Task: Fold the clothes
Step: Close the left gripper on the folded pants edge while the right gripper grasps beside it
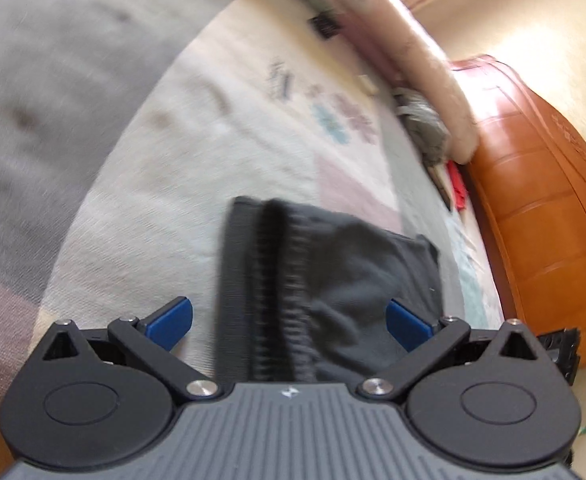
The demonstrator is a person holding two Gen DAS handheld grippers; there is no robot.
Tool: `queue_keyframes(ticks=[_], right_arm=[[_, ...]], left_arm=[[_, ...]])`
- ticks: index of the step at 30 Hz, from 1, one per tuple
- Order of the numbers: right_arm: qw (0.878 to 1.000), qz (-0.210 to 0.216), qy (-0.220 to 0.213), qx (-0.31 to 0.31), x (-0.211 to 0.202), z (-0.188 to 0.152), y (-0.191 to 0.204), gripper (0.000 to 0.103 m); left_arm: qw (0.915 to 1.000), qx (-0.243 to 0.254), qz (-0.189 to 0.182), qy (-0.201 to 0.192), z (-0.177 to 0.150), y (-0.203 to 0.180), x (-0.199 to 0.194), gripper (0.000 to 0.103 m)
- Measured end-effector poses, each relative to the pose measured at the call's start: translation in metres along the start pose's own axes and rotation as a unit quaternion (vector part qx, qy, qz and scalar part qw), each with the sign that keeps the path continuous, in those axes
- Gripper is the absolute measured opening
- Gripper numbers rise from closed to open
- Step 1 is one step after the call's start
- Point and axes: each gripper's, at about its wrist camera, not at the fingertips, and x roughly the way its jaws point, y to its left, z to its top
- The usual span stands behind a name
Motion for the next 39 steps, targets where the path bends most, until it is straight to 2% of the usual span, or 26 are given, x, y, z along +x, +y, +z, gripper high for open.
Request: queue_keyframes(ticks=[3, 7, 11, 15, 19, 21, 24, 30, 34, 36, 39], right_arm=[[0.996, 0.074, 0.027, 0.048, 0.008, 0.01, -0.014, 0.103], [0.992, 0.109, 0.041, 0.055, 0.03, 0.025, -0.015, 0.103], [0.991, 0.114, 0.058, 0.045, 0.055, 0.046, -0.005, 0.103], [0.988, 0.127, 0.063, 0.055, 0.069, 0.058, -0.006, 0.103], [0.986, 0.134, 0.084, 0.048, 0.057, 0.042, -0.004, 0.103], [0.983, 0.143, 0.106, 0.047, 0.049, 0.028, 0.0, 0.103], [0.982, 0.146, 0.112, 0.037, 0.046, 0.016, 0.007, 0.103], [0.979, 0.169, 0.099, 0.059, 0.066, 0.038, 0.004, 0.103], [0.978, 0.174, 0.11, 0.037, 0.06, 0.028, 0.006, 0.103], [0.977, 0.187, 0.103, 0.03, 0.056, 0.023, 0.002, 0.103], [0.976, 0.191, 0.096, 0.047, 0.063, 0.036, 0.001, 0.103]], left_arm=[[0.9991, -0.022, -0.03, 0.021, 0.009, 0.004, 0.008, 0.102], [0.9965, -0.032, -0.06, 0.048, 0.026, 0.002, 0.029, 0.102], [0.9953, -0.027, -0.068, 0.063, 0.043, -0.004, 0.049, 0.102], [0.9943, -0.011, -0.068, 0.081, 0.046, -0.01, 0.055, 0.102], [0.9902, -0.032, -0.077, 0.112, 0.033, -0.005, 0.043, 0.102], [0.9882, -0.033, -0.076, 0.129, 0.026, -0.005, 0.039, 0.102], [0.987, -0.024, -0.084, 0.135, 0.024, -0.007, 0.044, 0.102], [0.9835, -0.025, -0.108, 0.143, 0.04, -0.015, 0.068, 0.102], [0.9774, -0.045, -0.133, 0.158, 0.03, -0.001, 0.057, 0.102], [0.9755, -0.061, -0.149, 0.15, 0.03, 0.006, 0.056, 0.102], [0.9784, -0.043, -0.133, 0.153, 0.038, -0.009, 0.069, 0.102]])
